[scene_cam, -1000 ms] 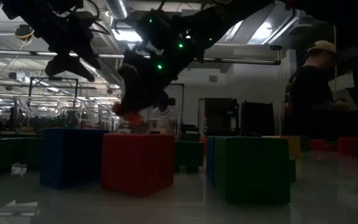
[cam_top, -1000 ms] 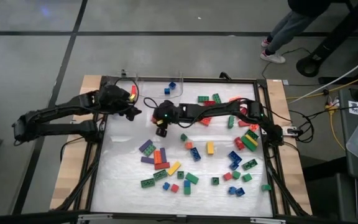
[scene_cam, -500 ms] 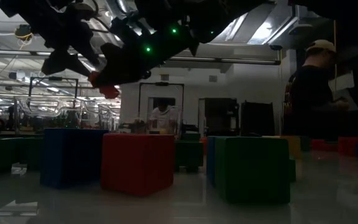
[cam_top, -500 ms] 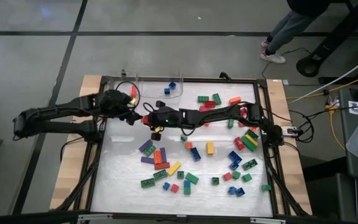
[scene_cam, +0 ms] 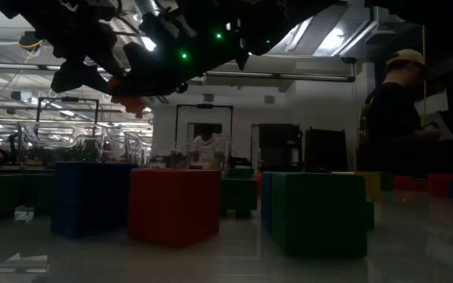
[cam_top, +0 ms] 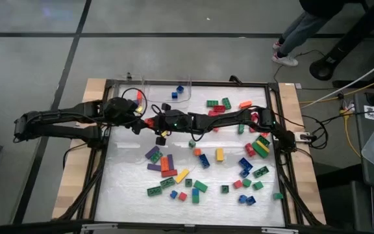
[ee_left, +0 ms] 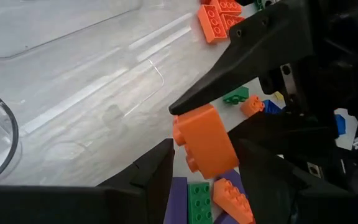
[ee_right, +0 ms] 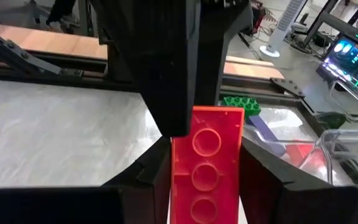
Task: Sort blocks by size
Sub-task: Put the large orange game piece into the left transparent bin
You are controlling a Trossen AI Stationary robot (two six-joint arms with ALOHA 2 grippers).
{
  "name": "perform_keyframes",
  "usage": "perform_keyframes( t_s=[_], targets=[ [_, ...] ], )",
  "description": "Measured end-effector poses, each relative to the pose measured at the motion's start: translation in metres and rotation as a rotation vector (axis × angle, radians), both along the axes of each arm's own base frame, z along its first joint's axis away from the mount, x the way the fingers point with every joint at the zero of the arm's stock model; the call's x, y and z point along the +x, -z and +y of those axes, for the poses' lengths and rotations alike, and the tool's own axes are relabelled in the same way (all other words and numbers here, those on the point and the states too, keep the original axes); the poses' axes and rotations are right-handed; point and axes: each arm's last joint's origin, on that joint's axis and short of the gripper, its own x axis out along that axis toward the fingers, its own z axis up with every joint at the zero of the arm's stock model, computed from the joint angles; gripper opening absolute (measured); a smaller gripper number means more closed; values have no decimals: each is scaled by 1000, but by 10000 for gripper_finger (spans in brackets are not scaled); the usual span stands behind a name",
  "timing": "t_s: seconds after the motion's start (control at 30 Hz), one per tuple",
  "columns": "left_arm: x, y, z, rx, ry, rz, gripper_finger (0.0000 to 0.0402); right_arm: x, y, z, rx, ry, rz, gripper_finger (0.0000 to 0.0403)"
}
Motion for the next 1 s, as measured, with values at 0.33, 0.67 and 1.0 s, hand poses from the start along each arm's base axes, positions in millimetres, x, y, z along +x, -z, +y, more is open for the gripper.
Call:
perform_keyframes(
  t_s=[0.33, 0.67, 1.0],
  targets=[
    [2, -3, 1, 29, -25, -28, 163, 1, -4, 0, 4, -16, -35, 138],
    [1, -2, 2, -5, -64, -30, 104, 1, -4, -1, -11, -4, -39, 144],
    [1, -1, 2, 25, -41, -14, 79, 1, -5, 0, 11, 2, -51, 241]
  ],
)
